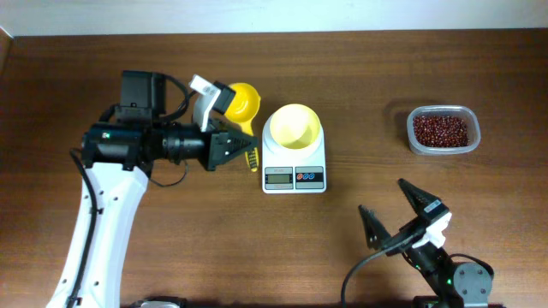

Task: Scoop item into bowl and weigh 50g on scale
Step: 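Lift the yellow scoop with the left gripper toward the right side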

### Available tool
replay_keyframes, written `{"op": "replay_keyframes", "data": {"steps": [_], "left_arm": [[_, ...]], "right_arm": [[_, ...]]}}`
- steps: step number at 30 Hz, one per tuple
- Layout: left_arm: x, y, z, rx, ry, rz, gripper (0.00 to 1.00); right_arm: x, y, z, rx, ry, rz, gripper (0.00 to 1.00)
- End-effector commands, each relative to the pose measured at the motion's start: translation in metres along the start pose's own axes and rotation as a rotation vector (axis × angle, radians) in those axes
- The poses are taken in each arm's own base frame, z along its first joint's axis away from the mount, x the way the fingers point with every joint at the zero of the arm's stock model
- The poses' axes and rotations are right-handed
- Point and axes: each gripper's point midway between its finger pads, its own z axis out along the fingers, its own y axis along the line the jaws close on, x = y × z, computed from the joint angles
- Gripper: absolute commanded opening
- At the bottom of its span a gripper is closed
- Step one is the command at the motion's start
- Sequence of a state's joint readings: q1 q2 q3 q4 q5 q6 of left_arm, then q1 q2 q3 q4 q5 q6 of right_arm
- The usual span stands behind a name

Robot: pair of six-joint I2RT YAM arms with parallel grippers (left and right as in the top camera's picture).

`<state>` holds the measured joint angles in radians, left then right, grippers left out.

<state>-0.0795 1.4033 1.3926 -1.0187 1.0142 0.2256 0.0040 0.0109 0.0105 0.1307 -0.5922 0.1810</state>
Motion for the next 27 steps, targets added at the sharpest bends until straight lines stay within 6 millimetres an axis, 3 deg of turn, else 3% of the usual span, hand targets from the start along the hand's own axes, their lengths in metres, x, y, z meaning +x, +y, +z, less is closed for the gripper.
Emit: {"op": "replay_keyframes", "data": {"steps": [1, 6, 7, 10, 13, 14, 16, 17, 19, 23, 27], "left_arm": [[-0.021, -0.019, 0.010, 0.045, -0.045, -0.059, 0.00], [-0.052, -0.069, 0.045, 0.148, -0.099, 0.034, 0.00], [-0.059, -0.068, 0.055, 0.089, -0.120, -0.043, 0.00], [-0.076, -0.074, 0.072, 0.010, -0.202, -0.164, 0.00], [-0.095, -0.102, 0.075, 0.094, -0.269, -0.141, 0.00], [-0.097, -0.109, 0.076, 0.112, -0.278, -0.131, 0.00], [-0.100, -0.115, 0.078, 0.120, -0.291, -0.117, 0.00], [-0.099, -0.115, 0.078, 0.120, -0.289, -0.116, 0.00], [-0.099, -0.114, 0.079, 0.119, -0.286, -0.119, 0.00], [-0.108, -0.101, 0.077, 0.042, -0.344, -0.131, 0.00], [-0.109, -0.101, 0.077, 0.044, -0.349, -0.127, 0.00]], "right_arm": [[-0.014, 0.020, -0.001, -0.110, -0.040, 0.200, 0.99], [-0.048, 0.004, -0.004, -0.046, -0.180, 0.543, 0.99], [-0.053, 0.001, -0.005, -0.040, -0.208, 0.619, 0.99], [-0.084, 0.010, -0.014, -0.105, -0.322, 0.578, 0.99], [-0.110, 0.020, -0.025, -0.157, -0.424, 0.507, 0.99], [-0.104, 0.014, -0.022, -0.134, -0.404, 0.565, 0.99], [-0.057, -0.023, -0.009, 0.028, -0.299, 1.028, 0.99], [-0.056, -0.025, -0.009, 0.039, -0.301, 1.043, 0.99], [-0.071, -0.020, -0.012, -0.002, -0.346, 0.998, 0.99], [-0.078, -0.038, -0.016, 0.113, -0.392, 1.030, 0.99], [-0.096, -0.022, -0.016, 0.018, -0.391, 0.997, 0.99]]}}
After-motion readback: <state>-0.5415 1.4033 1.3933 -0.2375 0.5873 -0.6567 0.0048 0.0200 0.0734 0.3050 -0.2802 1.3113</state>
